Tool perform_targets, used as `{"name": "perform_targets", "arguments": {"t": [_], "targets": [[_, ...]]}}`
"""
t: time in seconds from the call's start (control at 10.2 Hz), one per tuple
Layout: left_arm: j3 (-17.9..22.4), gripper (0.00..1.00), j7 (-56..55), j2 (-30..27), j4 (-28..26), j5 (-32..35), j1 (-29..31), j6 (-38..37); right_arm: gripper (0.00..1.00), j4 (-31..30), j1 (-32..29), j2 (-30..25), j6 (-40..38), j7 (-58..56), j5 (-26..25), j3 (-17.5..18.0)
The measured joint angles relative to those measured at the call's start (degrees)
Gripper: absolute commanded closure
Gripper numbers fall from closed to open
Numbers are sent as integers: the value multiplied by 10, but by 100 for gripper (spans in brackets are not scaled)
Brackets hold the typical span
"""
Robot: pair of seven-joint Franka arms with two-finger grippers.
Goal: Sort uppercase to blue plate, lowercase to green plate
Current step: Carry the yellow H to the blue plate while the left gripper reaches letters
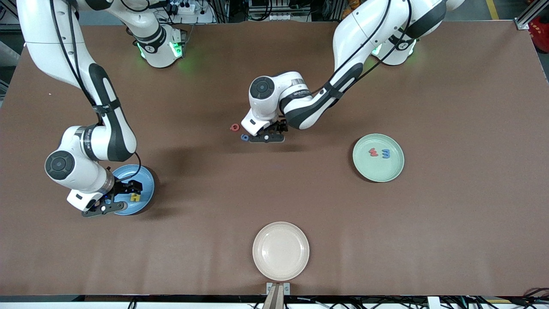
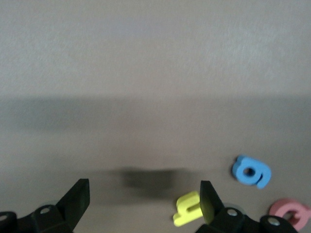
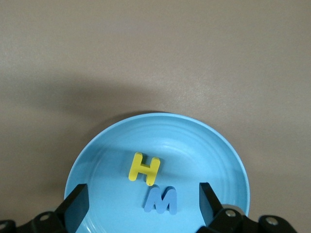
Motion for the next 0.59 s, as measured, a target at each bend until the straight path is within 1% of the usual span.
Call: {"name": "perform_targets", "arguments": {"t": [0.2,0.59], "targets": [[0,0,-16,17,24,0,-2,2,0,1,-5,0,-2,0,0,-1],[0,0,-100,34,29,0,-12,2,0,2,-12,-2,-16,0,0,-2]]}}
